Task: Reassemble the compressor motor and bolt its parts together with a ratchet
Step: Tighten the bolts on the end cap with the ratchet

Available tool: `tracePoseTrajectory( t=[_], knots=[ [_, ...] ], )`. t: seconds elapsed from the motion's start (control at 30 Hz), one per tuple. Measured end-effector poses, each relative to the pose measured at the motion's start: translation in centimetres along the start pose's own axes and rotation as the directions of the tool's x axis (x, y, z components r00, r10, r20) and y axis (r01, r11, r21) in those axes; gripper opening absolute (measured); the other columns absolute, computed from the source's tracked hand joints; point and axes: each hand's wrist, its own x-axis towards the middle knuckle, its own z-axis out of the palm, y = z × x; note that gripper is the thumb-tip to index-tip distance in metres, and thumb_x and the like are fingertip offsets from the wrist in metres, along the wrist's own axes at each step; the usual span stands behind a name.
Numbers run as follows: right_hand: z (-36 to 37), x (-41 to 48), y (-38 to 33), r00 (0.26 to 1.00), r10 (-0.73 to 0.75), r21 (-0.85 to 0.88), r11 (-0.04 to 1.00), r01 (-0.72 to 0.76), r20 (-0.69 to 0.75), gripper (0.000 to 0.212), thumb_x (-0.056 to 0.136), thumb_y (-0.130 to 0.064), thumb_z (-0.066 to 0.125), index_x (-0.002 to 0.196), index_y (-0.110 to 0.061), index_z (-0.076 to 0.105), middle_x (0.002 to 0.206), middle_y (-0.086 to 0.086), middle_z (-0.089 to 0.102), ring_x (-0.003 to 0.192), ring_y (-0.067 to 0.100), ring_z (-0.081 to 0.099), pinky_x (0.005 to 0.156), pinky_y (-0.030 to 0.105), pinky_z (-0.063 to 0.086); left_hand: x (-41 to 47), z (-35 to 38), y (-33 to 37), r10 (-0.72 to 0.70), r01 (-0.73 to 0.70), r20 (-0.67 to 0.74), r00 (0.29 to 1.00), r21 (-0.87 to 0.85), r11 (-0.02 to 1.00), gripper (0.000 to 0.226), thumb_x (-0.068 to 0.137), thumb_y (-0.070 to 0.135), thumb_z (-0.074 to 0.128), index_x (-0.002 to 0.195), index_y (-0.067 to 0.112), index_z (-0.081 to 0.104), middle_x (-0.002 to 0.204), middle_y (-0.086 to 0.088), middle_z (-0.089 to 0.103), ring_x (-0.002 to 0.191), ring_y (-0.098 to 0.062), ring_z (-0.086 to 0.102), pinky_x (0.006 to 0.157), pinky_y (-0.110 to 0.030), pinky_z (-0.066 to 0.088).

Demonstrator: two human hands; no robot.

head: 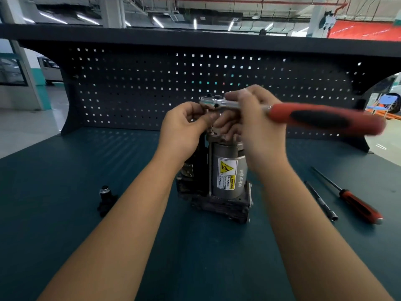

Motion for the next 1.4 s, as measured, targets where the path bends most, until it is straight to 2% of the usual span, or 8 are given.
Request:
tracePoseTrajectory(
  t=[0.13, 0.4, 0.63, 0.97, 1.07, 1.2, 1.33, 1.4],
  knots=[
    [-1.6, 1.6, -0.2, 0.941, 0.321, 0.303, 0.890, -0.339, 0.109, 0.031, 0.099, -0.016, 0.036, 0.085, -0.004, 0.061, 0.049, 0.005, 0.061, 0.041, 0.011, 0.054, 0.042, 0.017, 0.043, 0.0, -0.1, -0.1, 0.004, -0.005, 0.063, 0.998, 0.025, 1.000, 0.009, 0.091, 0.017, 0.061, 0.097, 0.019, 0.067, 0.093, 0.003, 0.071, 0.088, -0.007, 0.066, 0.085, -0.025, 0.052],
    [-0.3, 0.1, 0.1, 0.967, -0.144, -0.382, 0.898, 0.216, 0.209, 0.020, 0.093, -0.028, 0.044, 0.074, -0.028, 0.052, 0.054, -0.002, 0.062, 0.043, 0.007, 0.055, 0.042, 0.022, 0.044, 0.3, 0.2, -0.3, -0.019, 0.017, -0.072, 0.997, -0.031, 0.999, 0.016, 0.084, 0.010, 0.068, 0.076, 0.021, 0.060, 0.073, 0.005, 0.065, 0.073, -0.013, 0.061, 0.074, -0.034, 0.052],
    [-1.9, 1.8, 0.2, 0.939, 0.319, 0.338, 0.876, -0.344, 0.129, 0.031, 0.100, -0.016, 0.035, 0.086, -0.004, 0.060, 0.051, 0.007, 0.062, 0.042, 0.011, 0.054, 0.042, 0.018, 0.042, 0.5, 0.2, -0.3, -0.024, 0.024, -0.010, 1.000, -0.035, 0.999, 0.005, 0.088, 0.015, 0.065, 0.085, 0.020, 0.065, 0.079, 0.006, 0.069, 0.076, -0.006, 0.065, 0.077, -0.023, 0.053],
    [0.2, -0.9, 1.4, 0.967, -0.229, -0.344, 0.904, 0.253, 0.111, 0.021, 0.090, -0.038, 0.040, 0.077, -0.024, 0.049, 0.058, 0.007, 0.061, 0.037, 0.010, 0.050, 0.031, 0.024, 0.039, 0.2, 0.3, -0.4, -0.034, 0.040, -0.087, 0.996, 0.072, 0.997, 0.016, 0.077, 0.020, 0.076, 0.072, 0.021, 0.061, 0.070, 0.006, 0.066, 0.067, -0.009, 0.061, 0.069, -0.034, 0.054],
    [-0.9, 0.4, 0.4, 0.997, 0.050, 0.067, 0.996, -0.054, 0.058, 0.020, 0.094, -0.016, 0.040, 0.081, -0.011, 0.056, 0.050, 0.005, 0.062, 0.039, 0.013, 0.054, 0.037, 0.019, 0.042, 0.2, 0.2, -0.4, -0.018, 0.022, -0.069, 0.997, 0.051, 0.998, 0.015, 0.079, 0.020, 0.075, 0.072, 0.022, 0.062, 0.067, 0.010, 0.066, 0.066, -0.006, 0.061, 0.070, -0.030, 0.052],
    [-2.3, 1.5, -0.1, 0.908, 0.381, 0.402, 0.814, -0.420, 0.177, 0.030, 0.100, -0.016, 0.035, 0.088, -0.004, 0.059, 0.052, 0.007, 0.062, 0.043, 0.010, 0.056, 0.041, 0.015, 0.044, 0.1, -0.1, -0.6, 0.014, -0.013, -0.021, 1.000, 0.052, 0.999, 0.010, 0.081, 0.023, 0.072, 0.076, 0.025, 0.064, 0.070, 0.012, 0.068, 0.072, -0.004, 0.063, 0.072, -0.023, 0.052],
    [-0.9, -0.2, -0.3, 0.994, 0.017, -0.052, 0.999, -0.012, 0.108, 0.020, 0.097, -0.011, 0.041, 0.081, -0.011, 0.052, 0.054, 0.010, 0.062, 0.043, 0.019, 0.056, 0.039, 0.027, 0.049, 0.1, 0.4, -0.9, 0.039, -0.036, -0.038, 0.999, 0.079, 0.996, 0.016, 0.081, 0.024, 0.073, 0.073, 0.029, 0.060, 0.071, 0.015, 0.065, 0.071, -0.001, 0.059, 0.068, -0.019, 0.047],
    [0.1, -1.0, 0.1, 0.971, -0.180, -0.437, 0.869, 0.232, 0.158, 0.018, 0.095, -0.024, 0.044, 0.077, -0.021, 0.047, 0.059, 0.007, 0.062, 0.048, 0.019, 0.058, 0.045, 0.032, 0.050, 0.1, 0.6, -0.8, 0.024, -0.019, -0.060, 0.998, 0.074, 0.997, 0.015, 0.075, 0.026, 0.072, 0.068, 0.026, 0.059, 0.063, 0.015, 0.062, 0.059, 0.003, 0.054, 0.056, -0.014, 0.042]
  ],
)
